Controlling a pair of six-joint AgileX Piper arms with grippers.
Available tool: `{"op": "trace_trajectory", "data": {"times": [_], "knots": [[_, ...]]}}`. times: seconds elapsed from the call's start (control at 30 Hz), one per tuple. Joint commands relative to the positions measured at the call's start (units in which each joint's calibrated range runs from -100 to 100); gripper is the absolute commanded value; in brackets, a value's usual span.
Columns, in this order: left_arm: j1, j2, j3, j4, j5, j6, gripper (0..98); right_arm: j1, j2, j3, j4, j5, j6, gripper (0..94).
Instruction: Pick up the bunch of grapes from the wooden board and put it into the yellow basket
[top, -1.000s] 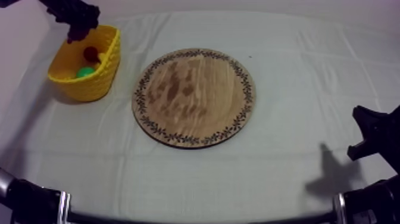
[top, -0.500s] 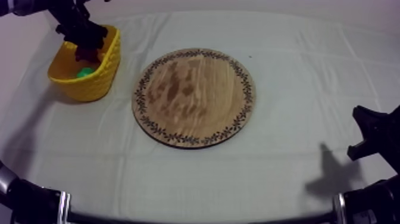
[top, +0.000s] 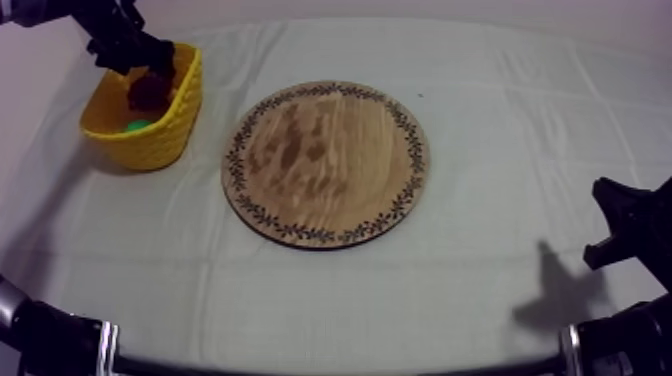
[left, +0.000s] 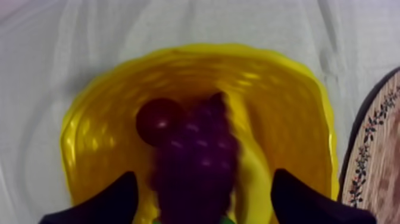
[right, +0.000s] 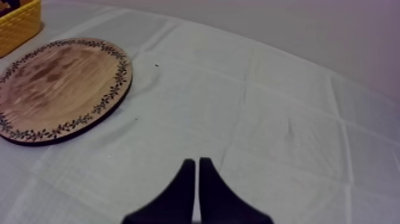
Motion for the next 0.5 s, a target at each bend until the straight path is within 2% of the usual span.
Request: {"op": "trace_trajectory", "data": {"times": [0.0,0.3,0.4,0.47], "knots": [[0.09,-1.19,1.03,-0.22,-1.27,-0.13,93.5,0.02,-0.01,-0.03,0.01,0.0,-0.01,0.4],[-0.38,-10.3,4.49,-0.44,-5.27,1.95,94.4,0.02,-0.01,-0.03,0.01,0.0,0.02,0.4],[-1.61,-15.53,6.92,-0.53,-8.26,2.45,88.0,0.02,-0.01,-0.03,0.01,0.0,0.03,0.4],[-2.56,-19.41,9.32,-0.53,-10.97,2.58,78.3,0.02,-0.01,-0.03,0.01,0.0,0.04,0.4]]}}
